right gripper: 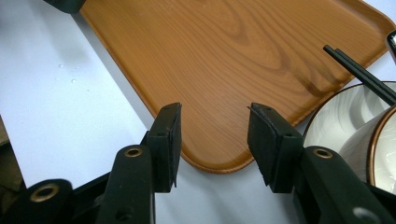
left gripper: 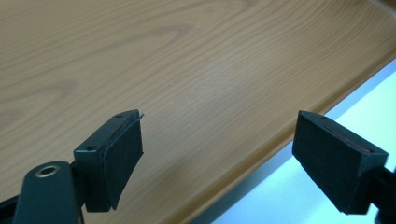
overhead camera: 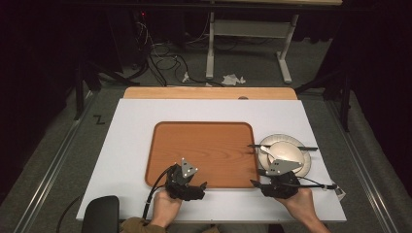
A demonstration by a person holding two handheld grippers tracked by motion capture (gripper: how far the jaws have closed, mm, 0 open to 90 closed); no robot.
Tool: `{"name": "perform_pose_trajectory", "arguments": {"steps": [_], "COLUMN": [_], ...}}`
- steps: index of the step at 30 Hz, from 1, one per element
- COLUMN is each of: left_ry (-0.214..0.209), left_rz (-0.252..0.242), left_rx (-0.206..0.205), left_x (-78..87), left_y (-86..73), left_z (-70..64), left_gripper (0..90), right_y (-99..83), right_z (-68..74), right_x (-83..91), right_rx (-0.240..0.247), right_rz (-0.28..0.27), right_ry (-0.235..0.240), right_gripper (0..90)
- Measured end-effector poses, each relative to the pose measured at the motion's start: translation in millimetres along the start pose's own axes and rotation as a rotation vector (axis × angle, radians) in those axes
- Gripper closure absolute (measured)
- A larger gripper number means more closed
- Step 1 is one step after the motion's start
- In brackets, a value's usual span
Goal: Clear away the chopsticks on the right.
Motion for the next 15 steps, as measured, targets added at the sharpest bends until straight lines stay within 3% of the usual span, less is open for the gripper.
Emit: {"name": "perform_pose_trajectory", "arguments": {"steps": [4,15], "left_ry": [-0.002,0.022], "left_rz": [0.004,0.006], "left_rx": [-0.003,0.014], "left_x": [0.0,4.6], "left_y": [-1.0,-7.1], "left_z": [-1.0,3.8], "left_gripper": [16.5,16.5], "right_y": [-0.5,11.3], "right_z": [1.3,-6.1], "right_x": [-0.7,11.3], "right_rx": [0.003,-0.003], "right_rz": [0.005,-0.058], "right_ry": [0.011,0.023], "right_gripper": [55.3,58.2]}}
Point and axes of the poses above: each handheld gripper's, and its own axes: x roughly backward along the jaws, y roughly out of its top, z roughly to its left, the point moved 8 cm from there along -x, roughly forward along the jaws, and after that the axes turned 12 degrees about y, right-handed, at the moved point
